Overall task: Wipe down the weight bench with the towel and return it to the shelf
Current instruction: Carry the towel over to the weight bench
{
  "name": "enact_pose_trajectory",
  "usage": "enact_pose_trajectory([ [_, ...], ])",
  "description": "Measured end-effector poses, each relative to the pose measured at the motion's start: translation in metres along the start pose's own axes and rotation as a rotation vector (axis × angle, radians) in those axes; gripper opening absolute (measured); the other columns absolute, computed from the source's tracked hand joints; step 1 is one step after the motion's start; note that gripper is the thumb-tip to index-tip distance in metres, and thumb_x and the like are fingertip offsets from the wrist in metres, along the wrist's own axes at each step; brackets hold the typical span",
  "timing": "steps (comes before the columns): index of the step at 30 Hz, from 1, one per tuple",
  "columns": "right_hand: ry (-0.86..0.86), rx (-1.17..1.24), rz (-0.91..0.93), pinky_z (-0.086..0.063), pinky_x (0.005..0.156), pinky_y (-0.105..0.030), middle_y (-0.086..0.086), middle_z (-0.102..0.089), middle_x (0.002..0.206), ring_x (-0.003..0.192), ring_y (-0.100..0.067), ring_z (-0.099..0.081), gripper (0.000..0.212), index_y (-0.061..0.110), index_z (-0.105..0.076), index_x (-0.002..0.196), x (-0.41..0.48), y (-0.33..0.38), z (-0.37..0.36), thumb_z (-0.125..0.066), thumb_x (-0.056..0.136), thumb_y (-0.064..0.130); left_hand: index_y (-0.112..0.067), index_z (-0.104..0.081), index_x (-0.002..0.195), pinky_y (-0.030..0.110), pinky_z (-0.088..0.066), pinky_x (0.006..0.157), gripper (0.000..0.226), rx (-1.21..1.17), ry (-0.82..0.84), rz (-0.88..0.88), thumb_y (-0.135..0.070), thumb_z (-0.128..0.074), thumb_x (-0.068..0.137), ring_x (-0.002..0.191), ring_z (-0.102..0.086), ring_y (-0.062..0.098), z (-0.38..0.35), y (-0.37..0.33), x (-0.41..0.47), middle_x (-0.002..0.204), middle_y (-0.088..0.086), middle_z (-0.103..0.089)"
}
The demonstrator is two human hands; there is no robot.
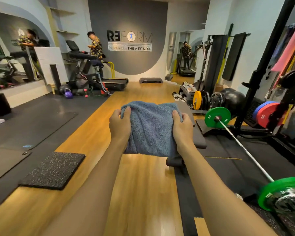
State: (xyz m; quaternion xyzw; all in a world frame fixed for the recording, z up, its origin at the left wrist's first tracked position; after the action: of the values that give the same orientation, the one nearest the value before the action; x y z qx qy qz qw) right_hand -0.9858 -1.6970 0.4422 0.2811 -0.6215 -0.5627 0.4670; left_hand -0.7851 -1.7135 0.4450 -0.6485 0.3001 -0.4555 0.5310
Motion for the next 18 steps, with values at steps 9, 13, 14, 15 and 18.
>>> enact_pose_trajectory([
  [9, -0.047, -0.038, 0.009, -0.04, 0.065, -0.029, 0.008, -0.059, 0.091, 0.084, -0.006, -0.055, 0.027, 0.023, -0.054, 0.103, 0.302, -0.067, -0.141, -0.047, 0.095, 0.048, -0.01, -0.057, 0.086, 0.035, -0.041, 0.063, 0.032, -0.019, 0.045, 0.009, -0.041, -0.052, 0.094, 0.073, -0.053, 0.019, -0.153, 0.084, 0.3, 0.081, 0.002, -0.058],
  [13, -0.036, -0.014, 0.011, -0.039, 0.064, -0.026, 0.005, -0.059, 0.096, 0.086, -0.004, -0.055, 0.033, 0.019, -0.054, 0.108, 0.441, -0.113, -0.207, -0.047, 0.095, 0.048, -0.019, -0.044, 0.068, 0.032, -0.034, 0.057, 0.034, 0.001, 0.037, -0.007, -0.039, -0.051, 0.094, 0.064, -0.045, 0.015, -0.222, 0.132, 0.43, 0.068, -0.004, -0.047],
  [14, -0.032, -0.006, 0.016, -0.038, 0.064, -0.026, 0.005, -0.059, 0.096, 0.086, -0.004, -0.055, 0.033, 0.019, -0.054, 0.108, 0.476, -0.119, -0.223, -0.047, 0.095, 0.049, -0.019, -0.043, 0.067, 0.032, -0.033, 0.057, 0.035, 0.001, 0.034, -0.015, -0.039, -0.052, 0.094, 0.063, -0.043, 0.015, -0.239, 0.14, 0.464, 0.067, -0.003, -0.045],
  [15, -0.03, 0.0, 0.016, -0.038, 0.063, -0.026, 0.006, -0.059, 0.095, 0.086, -0.005, -0.055, 0.034, 0.019, -0.054, 0.108, 0.51, -0.126, -0.239, -0.047, 0.095, 0.049, -0.018, -0.042, 0.066, 0.032, -0.033, 0.056, 0.036, 0.006, 0.031, -0.021, -0.039, -0.052, 0.094, 0.062, -0.042, 0.015, -0.255, 0.147, 0.496, 0.066, -0.003, -0.044],
  [18, -0.027, 0.002, 0.0, -0.042, 0.069, -0.028, 0.006, -0.06, 0.097, 0.089, -0.007, -0.057, 0.033, 0.02, -0.056, 0.108, 0.609, -0.145, -0.29, -0.047, 0.095, 0.049, -0.017, -0.041, 0.066, 0.032, -0.032, 0.056, 0.037, 0.032, 0.021, -0.029, -0.039, -0.052, 0.094, 0.06, -0.041, 0.014, -0.299, 0.17, 0.597, 0.065, -0.003, -0.043],
])
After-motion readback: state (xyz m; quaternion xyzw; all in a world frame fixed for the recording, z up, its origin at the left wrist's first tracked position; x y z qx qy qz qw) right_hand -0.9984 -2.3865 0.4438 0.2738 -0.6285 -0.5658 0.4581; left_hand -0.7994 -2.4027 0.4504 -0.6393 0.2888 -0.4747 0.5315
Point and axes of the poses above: each hand's wrist, its own x-axis towards the middle knuckle, its own z-axis out of the back of the hand, y = z × x, the point moved 3 cm from there along x, towards the middle knuckle
